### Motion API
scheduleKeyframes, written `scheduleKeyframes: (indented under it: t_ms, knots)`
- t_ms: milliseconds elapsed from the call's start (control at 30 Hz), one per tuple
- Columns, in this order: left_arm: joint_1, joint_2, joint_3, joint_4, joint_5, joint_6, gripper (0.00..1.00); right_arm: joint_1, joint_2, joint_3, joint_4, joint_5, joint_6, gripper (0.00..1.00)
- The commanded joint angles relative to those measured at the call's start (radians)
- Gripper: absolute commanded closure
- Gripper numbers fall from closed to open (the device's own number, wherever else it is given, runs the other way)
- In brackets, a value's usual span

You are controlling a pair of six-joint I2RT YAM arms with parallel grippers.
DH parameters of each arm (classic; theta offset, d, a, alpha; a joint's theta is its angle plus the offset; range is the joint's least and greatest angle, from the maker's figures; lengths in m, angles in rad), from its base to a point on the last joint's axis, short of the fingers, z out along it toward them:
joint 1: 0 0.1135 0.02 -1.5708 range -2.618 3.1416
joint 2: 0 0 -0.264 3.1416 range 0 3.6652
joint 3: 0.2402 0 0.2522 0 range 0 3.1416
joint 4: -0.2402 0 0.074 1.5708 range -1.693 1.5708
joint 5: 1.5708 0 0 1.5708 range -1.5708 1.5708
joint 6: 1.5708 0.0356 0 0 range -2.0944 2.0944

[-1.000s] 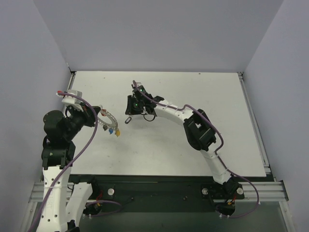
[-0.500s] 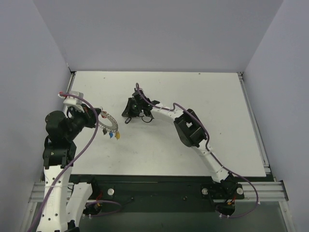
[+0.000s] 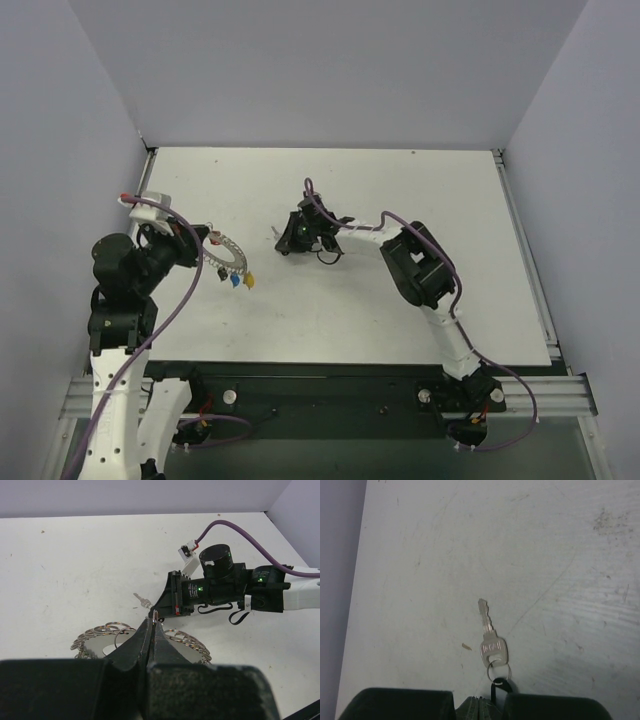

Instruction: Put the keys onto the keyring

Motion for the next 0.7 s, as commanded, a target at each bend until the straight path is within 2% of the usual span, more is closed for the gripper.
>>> scheduleKeyframes:
  t_ms: [0,200,333,433,467,533,567,667]
  knots:
    - [0.007,-0.039,0.002,0.046,0.01,-0.026,1.0,0.014,-0.081,-0.131,-0.078,0.036,-0.05,1.0]
    - [0.005,-0.064,-0.008,0.039,0.018,-0.037,1.0,0.007,-0.194,-0.317,-0.055,0.035,-0.07,1.0]
    - [0.005,-0.067,-0.011,0.037,0.023,-0.042,1.0,0.012,-0.262,-0.345,-0.036,-0.022,-0.145,1.0]
    - [0.005,-0.067,-0.005,0.033,0.021,-0.037,1.0,0.027,-0.312,-0.313,-0.079,-0.005,-0.215,1.0]
    - [0.005,-0.068,-0.005,0.033,0.018,-0.036,1.0,0.032,-0.328,-0.299,-0.123,0.022,-0.252,0.85]
    - [0.004,-0.068,-0.005,0.031,0.015,-0.034,1.0,0.047,-0.328,-0.241,-0.17,0.113,-0.289,0.64]
    - [0.005,-0.067,-0.005,0.034,0.012,-0.034,1.0,0.052,-0.316,-0.216,-0.223,0.142,-0.319,0.51]
    - [0.005,-0.065,-0.005,0.036,0.012,-0.031,1.0,0.064,-0.247,-0.087,-0.33,0.243,-0.344,0.43]
